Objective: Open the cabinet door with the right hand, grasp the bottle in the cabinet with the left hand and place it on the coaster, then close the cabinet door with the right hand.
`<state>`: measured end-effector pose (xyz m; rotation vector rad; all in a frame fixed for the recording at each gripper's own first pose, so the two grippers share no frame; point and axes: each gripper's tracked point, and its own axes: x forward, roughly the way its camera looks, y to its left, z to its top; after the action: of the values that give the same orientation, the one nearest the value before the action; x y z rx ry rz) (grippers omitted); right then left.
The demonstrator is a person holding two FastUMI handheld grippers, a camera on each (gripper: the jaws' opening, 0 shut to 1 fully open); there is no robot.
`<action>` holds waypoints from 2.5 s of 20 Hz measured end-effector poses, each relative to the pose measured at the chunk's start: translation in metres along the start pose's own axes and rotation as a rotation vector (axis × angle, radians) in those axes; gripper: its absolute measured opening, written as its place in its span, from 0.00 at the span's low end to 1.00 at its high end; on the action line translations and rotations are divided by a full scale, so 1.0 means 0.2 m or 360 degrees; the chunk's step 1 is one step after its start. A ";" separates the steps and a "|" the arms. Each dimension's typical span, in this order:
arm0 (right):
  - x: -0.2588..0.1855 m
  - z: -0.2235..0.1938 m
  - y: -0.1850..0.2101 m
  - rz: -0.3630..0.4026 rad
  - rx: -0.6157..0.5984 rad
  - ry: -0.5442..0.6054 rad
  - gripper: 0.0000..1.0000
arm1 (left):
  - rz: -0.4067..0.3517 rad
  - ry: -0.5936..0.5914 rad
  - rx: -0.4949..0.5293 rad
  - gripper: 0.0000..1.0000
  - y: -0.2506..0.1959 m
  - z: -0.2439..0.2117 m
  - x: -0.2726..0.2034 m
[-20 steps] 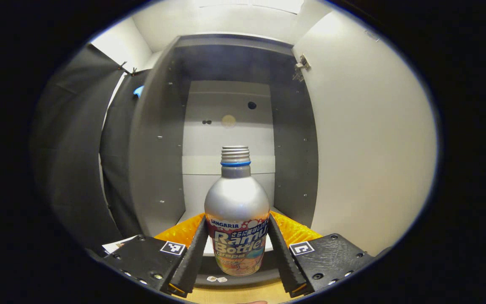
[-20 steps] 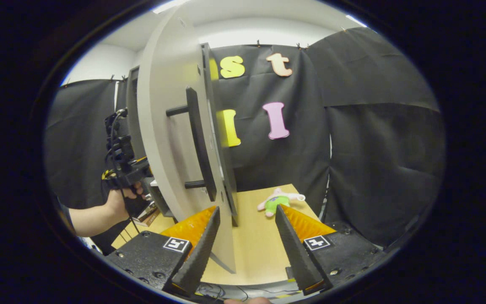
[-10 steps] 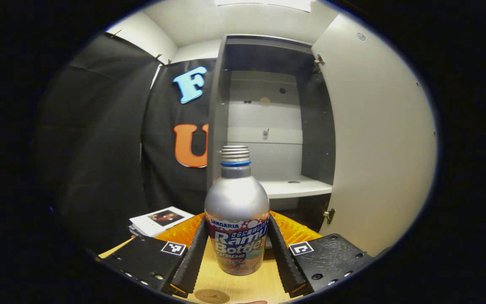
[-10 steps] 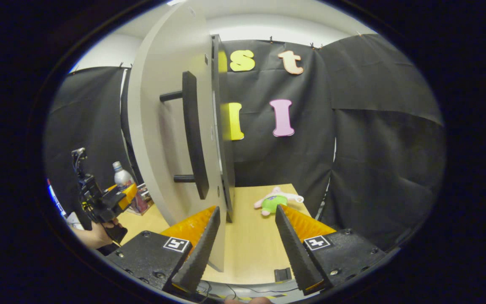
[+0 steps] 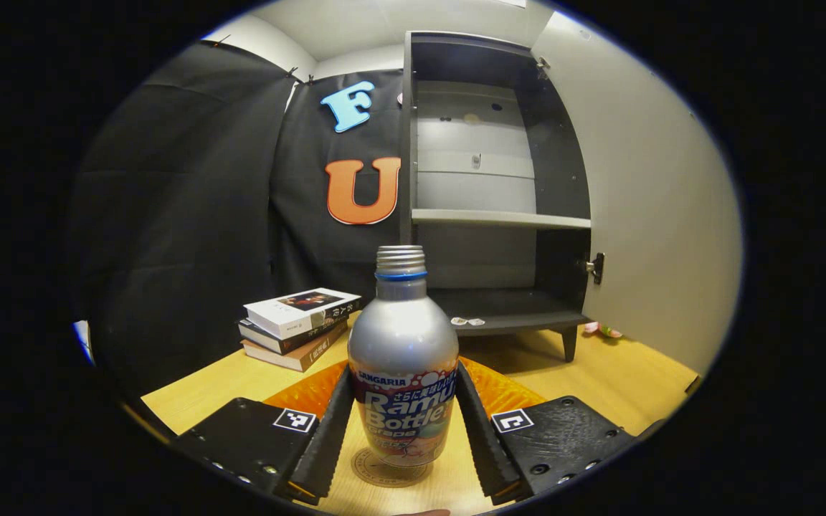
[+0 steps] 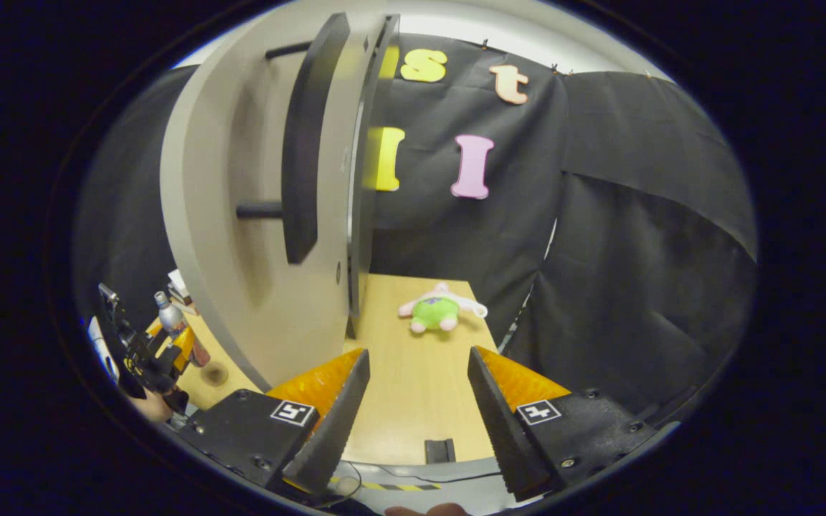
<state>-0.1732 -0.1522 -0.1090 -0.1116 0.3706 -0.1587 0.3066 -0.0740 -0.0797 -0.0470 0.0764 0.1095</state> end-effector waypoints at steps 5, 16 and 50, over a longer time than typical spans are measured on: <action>0.03 -0.12 0.00 -0.0048 -0.0059 0.0142 0.88 | 0.0063 0.0014 0.0003 0.74 0.05 -0.17 -0.04; 0.07 -0.15 0.13 0.0036 -0.0083 0.0195 0.88 | 0.0029 0.0025 -0.0055 0.77 0.03 -0.22 0.02; 0.16 0.03 -0.11 0.0015 0.0309 -0.0200 0.92 | -0.0097 -0.0096 0.0024 0.94 -0.13 0.83 -0.17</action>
<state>-0.1445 -0.1779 -0.1108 0.0713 0.2287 -0.1764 0.2880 -0.0943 0.0888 -0.0308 0.0156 0.0496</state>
